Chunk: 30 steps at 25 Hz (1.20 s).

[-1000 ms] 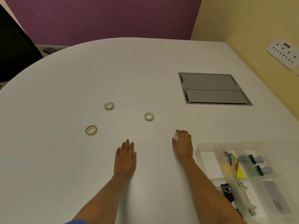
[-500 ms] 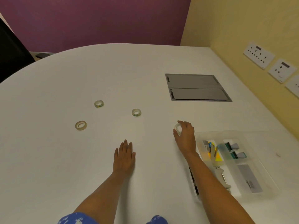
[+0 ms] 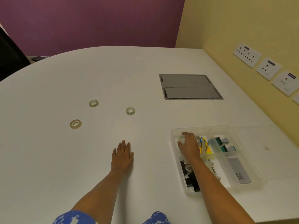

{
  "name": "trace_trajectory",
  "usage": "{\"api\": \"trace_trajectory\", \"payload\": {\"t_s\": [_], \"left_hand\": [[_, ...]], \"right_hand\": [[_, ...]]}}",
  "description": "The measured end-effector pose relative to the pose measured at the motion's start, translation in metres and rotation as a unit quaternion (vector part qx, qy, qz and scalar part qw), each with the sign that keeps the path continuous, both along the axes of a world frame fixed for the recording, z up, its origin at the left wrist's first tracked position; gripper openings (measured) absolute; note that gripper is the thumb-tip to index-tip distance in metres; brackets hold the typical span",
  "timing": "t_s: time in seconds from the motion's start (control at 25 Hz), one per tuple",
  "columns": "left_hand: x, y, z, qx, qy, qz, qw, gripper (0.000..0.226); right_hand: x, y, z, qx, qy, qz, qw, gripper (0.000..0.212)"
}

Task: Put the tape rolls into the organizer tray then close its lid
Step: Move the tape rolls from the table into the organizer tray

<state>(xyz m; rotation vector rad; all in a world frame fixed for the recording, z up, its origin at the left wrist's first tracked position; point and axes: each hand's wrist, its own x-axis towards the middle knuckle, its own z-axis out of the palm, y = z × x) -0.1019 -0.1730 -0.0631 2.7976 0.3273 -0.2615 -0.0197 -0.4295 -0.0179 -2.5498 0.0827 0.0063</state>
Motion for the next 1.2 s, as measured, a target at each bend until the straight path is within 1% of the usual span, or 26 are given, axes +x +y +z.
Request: {"api": "trace_trajectory", "payload": {"t_s": [0.12, 0.28, 0.44, 0.56, 0.68, 0.96, 1.12, 1.2], "left_hand": [[0.001, 0.002, -0.002, 0.0, -0.011, -0.002, 1.0, 0.052], [0.003, 0.006, -0.005, 0.0, -0.02, -0.003, 1.0, 0.051], [0.008, 0.007, -0.008, 0.003, -0.024, -0.002, 1.0, 0.051], [0.011, 0.008, -0.01, 0.004, -0.029, 0.003, 1.0, 0.051], [0.012, 0.007, -0.011, 0.009, -0.037, 0.008, 0.999, 0.051], [0.01, 0.006, -0.015, 0.016, -0.051, 0.014, 0.998, 0.051], [0.012, 0.006, -0.016, 0.014, -0.054, 0.018, 0.998, 0.051], [0.012, 0.005, -0.016, 0.011, -0.054, 0.02, 0.998, 0.051]], "right_hand": [[0.003, -0.002, -0.007, -0.032, 0.042, 0.019, 0.998, 0.042], [0.013, -0.002, -0.011, -0.069, 0.041, 0.033, 0.996, 0.039], [0.019, 0.0, -0.012, -0.102, 0.044, 0.04, 0.993, 0.042], [0.019, 0.0, -0.015, -0.111, 0.043, 0.034, 0.992, 0.046], [0.019, 0.0, -0.018, -0.129, 0.049, 0.043, 0.99, 0.042], [0.022, 0.002, -0.016, -0.105, 0.038, 0.023, 0.993, 0.04], [0.023, 0.002, -0.015, -0.134, 0.046, 0.029, 0.989, 0.038], [0.023, 0.002, -0.014, -0.143, 0.052, 0.033, 0.988, 0.041]]}}
